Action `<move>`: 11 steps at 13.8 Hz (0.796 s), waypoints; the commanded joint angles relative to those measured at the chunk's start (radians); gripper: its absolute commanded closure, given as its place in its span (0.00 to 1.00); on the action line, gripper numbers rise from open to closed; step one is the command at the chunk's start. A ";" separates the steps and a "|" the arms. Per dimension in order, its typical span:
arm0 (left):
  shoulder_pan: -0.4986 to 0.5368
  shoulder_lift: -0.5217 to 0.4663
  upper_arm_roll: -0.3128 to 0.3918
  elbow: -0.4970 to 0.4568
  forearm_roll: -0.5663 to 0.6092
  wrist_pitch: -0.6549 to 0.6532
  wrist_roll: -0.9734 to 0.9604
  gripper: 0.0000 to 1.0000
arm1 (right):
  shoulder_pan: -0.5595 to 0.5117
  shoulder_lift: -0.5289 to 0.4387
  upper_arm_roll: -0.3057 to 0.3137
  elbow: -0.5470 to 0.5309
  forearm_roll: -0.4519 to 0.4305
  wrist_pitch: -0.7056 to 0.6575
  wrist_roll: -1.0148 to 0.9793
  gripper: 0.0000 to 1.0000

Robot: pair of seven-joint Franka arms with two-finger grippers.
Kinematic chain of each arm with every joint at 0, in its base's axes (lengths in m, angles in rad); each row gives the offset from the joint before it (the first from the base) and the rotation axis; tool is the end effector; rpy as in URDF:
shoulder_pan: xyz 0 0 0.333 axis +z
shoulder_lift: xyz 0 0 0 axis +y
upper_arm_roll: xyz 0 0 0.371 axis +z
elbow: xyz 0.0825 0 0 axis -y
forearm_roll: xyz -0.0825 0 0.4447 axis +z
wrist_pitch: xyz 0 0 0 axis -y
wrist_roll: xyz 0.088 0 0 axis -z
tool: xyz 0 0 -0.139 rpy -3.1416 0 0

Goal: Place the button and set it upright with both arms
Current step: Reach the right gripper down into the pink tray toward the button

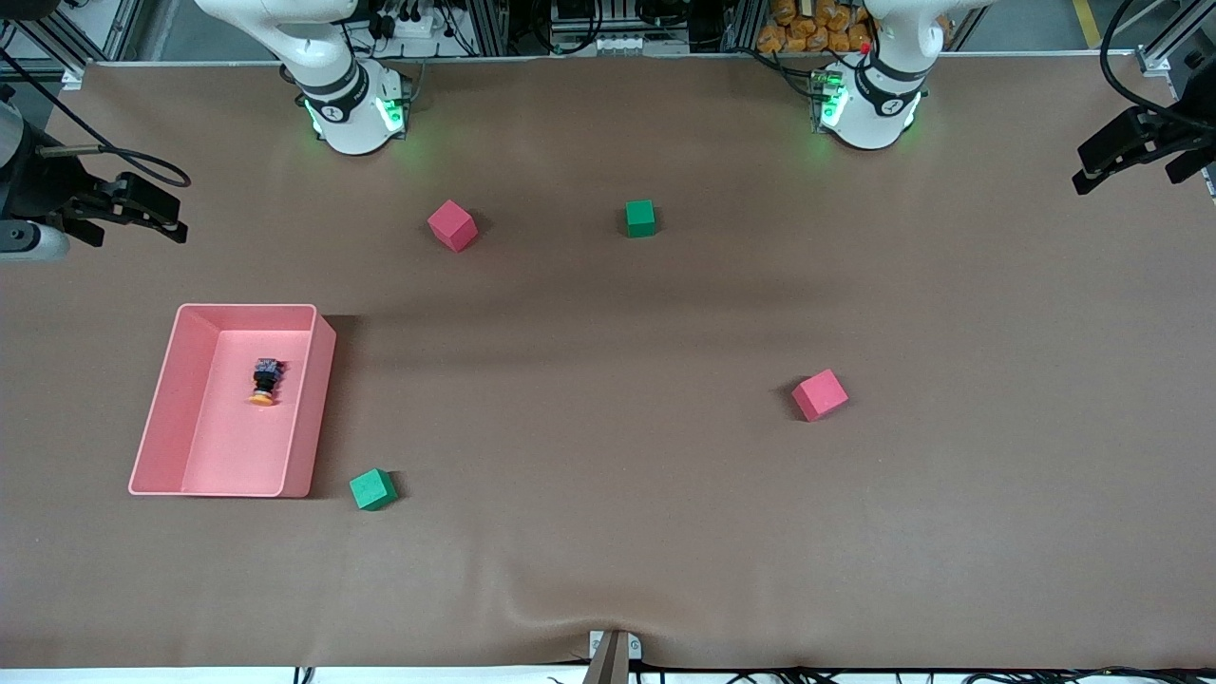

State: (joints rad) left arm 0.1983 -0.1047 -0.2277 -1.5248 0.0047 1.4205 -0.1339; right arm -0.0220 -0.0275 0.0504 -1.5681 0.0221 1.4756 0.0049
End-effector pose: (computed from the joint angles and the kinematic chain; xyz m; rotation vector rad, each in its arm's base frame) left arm 0.5592 -0.0242 0.7184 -3.1089 -0.1656 0.0000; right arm 0.5927 0.0205 0.6576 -3.1201 -0.0387 0.1020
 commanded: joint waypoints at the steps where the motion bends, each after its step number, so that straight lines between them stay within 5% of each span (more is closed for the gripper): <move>1: 0.004 0.003 -0.008 0.011 -0.008 0.002 0.028 0.00 | -0.003 -0.011 -0.001 0.003 -0.010 -0.015 -0.017 0.00; 6: 0.010 0.034 -0.005 0.018 -0.003 0.003 0.042 0.00 | 0.001 -0.003 -0.001 0.002 -0.010 -0.008 -0.014 0.00; 11: 0.015 0.109 0.002 0.063 0.000 0.011 0.092 0.00 | -0.029 0.159 -0.003 -0.012 -0.001 0.000 -0.020 0.00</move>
State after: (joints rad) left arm 0.2042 -0.0232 -0.2222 -1.4961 0.0047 1.4329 -0.0613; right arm -0.0352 0.0527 0.0429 -1.5895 0.0221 1.4691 0.0019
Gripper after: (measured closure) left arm 0.000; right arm 0.000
